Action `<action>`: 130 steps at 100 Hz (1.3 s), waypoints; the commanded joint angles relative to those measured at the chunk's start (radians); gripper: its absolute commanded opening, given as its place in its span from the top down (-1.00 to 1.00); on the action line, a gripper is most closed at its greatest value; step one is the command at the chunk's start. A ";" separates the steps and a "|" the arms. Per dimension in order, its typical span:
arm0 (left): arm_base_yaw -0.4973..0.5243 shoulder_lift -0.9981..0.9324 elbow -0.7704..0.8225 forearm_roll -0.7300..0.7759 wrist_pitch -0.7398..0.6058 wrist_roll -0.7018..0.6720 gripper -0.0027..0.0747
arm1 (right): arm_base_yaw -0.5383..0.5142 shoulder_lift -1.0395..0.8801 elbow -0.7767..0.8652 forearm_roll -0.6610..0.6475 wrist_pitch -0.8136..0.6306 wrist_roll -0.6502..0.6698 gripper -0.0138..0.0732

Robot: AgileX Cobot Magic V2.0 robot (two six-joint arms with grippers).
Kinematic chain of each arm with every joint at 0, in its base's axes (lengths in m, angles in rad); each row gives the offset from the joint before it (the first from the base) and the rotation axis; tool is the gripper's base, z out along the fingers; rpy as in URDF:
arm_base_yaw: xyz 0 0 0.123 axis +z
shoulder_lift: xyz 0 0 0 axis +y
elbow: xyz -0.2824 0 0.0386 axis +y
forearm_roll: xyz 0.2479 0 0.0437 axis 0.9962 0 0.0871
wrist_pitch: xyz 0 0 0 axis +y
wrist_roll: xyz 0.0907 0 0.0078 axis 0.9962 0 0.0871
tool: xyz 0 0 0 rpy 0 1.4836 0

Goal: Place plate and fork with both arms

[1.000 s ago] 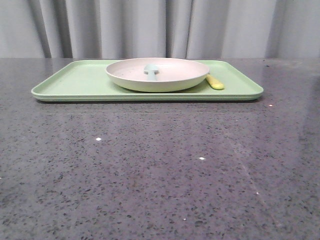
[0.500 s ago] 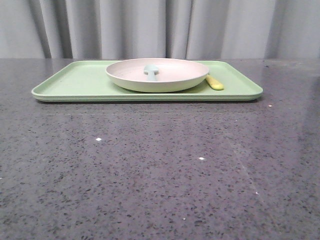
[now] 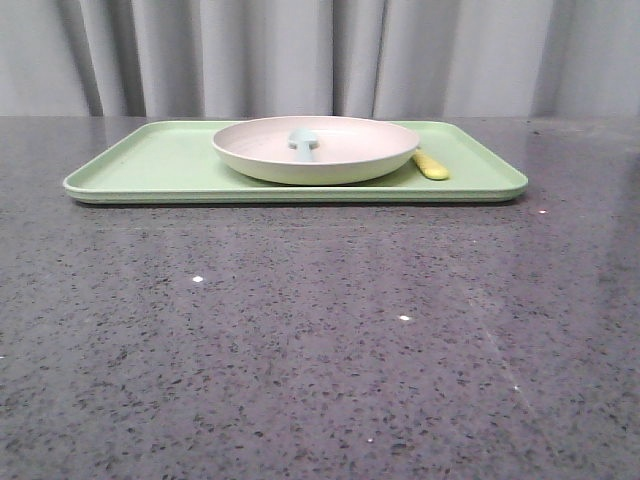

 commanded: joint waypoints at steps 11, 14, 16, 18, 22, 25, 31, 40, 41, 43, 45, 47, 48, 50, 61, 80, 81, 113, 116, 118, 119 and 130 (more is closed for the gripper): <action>-0.003 0.011 -0.023 0.008 -0.069 -0.007 0.98 | -0.009 0.009 -0.024 -0.017 -0.070 -0.010 0.77; -0.003 0.011 -0.023 0.008 -0.069 -0.007 0.98 | -0.009 0.009 -0.024 -0.017 -0.070 -0.010 0.77; -0.003 0.011 -0.023 0.008 -0.069 -0.007 0.98 | -0.009 0.009 -0.024 -0.017 -0.070 -0.010 0.77; -0.003 0.011 -0.023 0.008 -0.069 -0.007 0.98 | -0.009 0.009 -0.024 -0.017 -0.070 -0.010 0.77; -0.003 0.011 -0.023 0.008 -0.069 -0.007 0.98 | -0.009 0.009 -0.024 -0.017 -0.070 -0.010 0.77; -0.003 0.011 -0.023 0.008 -0.069 -0.007 0.98 | -0.009 0.009 -0.024 -0.017 -0.070 -0.010 0.77; -0.003 0.011 -0.023 0.008 -0.069 -0.007 0.98 | -0.009 0.009 -0.024 -0.017 -0.070 -0.010 0.77; -0.003 0.011 -0.023 0.008 -0.069 -0.007 0.98 | -0.009 0.009 -0.024 -0.017 -0.070 -0.010 0.77; -0.003 0.011 -0.023 0.008 -0.069 -0.007 0.98 | -0.009 0.009 -0.024 -0.017 -0.070 -0.010 0.77; -0.003 0.011 -0.023 0.008 -0.069 -0.007 0.98 | -0.009 0.009 -0.024 -0.017 -0.070 -0.010 0.77; -0.003 0.011 -0.023 0.008 -0.069 -0.007 0.98 | -0.009 0.009 -0.024 -0.017 -0.070 -0.010 0.77; -0.003 0.011 -0.023 0.008 -0.069 -0.007 0.98 | -0.009 0.009 -0.024 -0.017 -0.070 -0.010 0.77; -0.003 0.011 -0.023 0.008 -0.069 -0.007 0.98 | -0.009 0.009 -0.024 -0.017 -0.070 -0.010 0.77; -0.003 0.011 -0.023 0.008 -0.069 -0.007 0.98 | -0.009 0.009 -0.024 -0.017 -0.070 -0.010 0.77; -0.003 0.009 -0.021 0.008 -0.069 -0.007 0.98 | -0.009 0.009 -0.024 -0.017 -0.070 -0.010 0.77; 0.042 -0.013 0.029 0.001 -0.171 -0.007 0.98 | -0.009 0.009 -0.024 -0.017 -0.070 -0.010 0.77; 0.047 -0.017 0.038 -0.002 -0.194 -0.007 0.98 | -0.009 0.009 -0.024 -0.017 -0.070 -0.010 0.77; 0.215 -0.088 0.255 -0.097 -0.582 0.309 0.98 | -0.009 0.009 -0.024 -0.017 -0.070 -0.010 0.77; 0.236 -0.094 0.270 -0.130 -0.599 0.350 0.98 | -0.009 0.009 -0.024 -0.017 -0.070 -0.010 0.77; 0.248 -0.100 0.279 -0.148 -0.607 0.382 0.98 | -0.009 0.009 -0.024 -0.017 -0.070 -0.010 0.77; 0.252 -0.099 0.283 -0.153 -0.614 0.401 0.98 | -0.009 0.009 -0.024 -0.017 -0.070 -0.010 0.77; 0.304 -0.120 0.340 -0.180 -0.646 0.447 0.98 | -0.009 0.009 -0.024 -0.017 -0.070 -0.010 0.77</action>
